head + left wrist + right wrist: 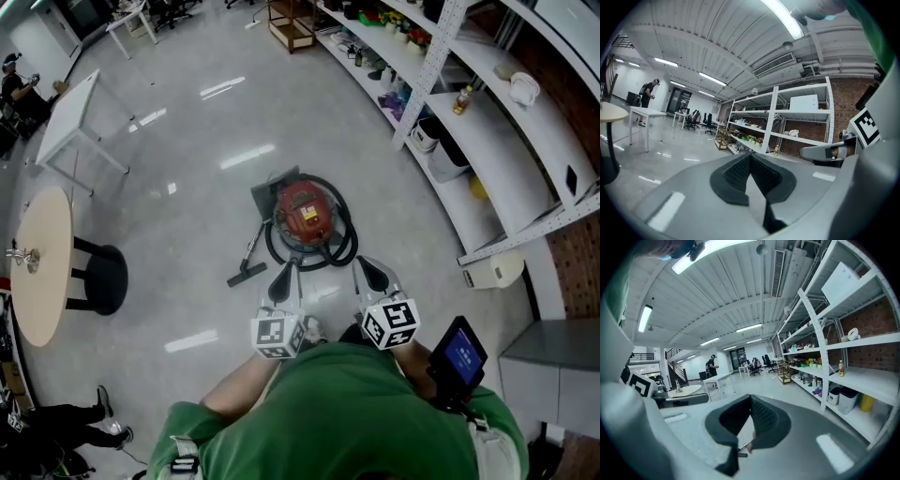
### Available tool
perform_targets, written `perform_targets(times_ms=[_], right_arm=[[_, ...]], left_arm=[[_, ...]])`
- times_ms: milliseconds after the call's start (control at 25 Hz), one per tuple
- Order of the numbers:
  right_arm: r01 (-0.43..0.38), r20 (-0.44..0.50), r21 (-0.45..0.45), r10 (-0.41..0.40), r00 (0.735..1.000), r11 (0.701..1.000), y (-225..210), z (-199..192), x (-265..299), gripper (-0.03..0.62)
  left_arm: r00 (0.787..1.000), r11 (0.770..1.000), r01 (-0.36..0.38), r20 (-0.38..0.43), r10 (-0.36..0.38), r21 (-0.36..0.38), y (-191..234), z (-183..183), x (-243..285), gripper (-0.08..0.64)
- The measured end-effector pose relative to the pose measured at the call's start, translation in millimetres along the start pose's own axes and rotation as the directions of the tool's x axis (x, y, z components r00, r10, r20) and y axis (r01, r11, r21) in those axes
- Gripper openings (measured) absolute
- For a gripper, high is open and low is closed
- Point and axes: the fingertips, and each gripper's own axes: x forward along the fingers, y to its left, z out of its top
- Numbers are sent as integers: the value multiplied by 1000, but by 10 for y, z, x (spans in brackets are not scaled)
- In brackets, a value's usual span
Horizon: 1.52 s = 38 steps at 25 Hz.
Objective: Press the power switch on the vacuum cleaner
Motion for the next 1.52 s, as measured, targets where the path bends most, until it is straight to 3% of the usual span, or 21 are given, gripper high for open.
perform_targets(times_ms=[600, 1120, 1520], right_arm=[[-153, -51, -17, 152, 987, 988, -437, 214, 903, 2], [-283, -102, 9, 283, 954, 959, -1281, 426, 1678, 2], [-315, -147, 36, 316, 937, 949, -1564, 346, 2176, 2]], left_arm=[[985, 985, -170, -13, 170, -11, 270, 10, 739, 5], [945, 944, -323, -40, 326, 63, 189, 1, 1712, 5], [919, 922, -383, -81, 386, 53, 305, -94, 1964, 5]])
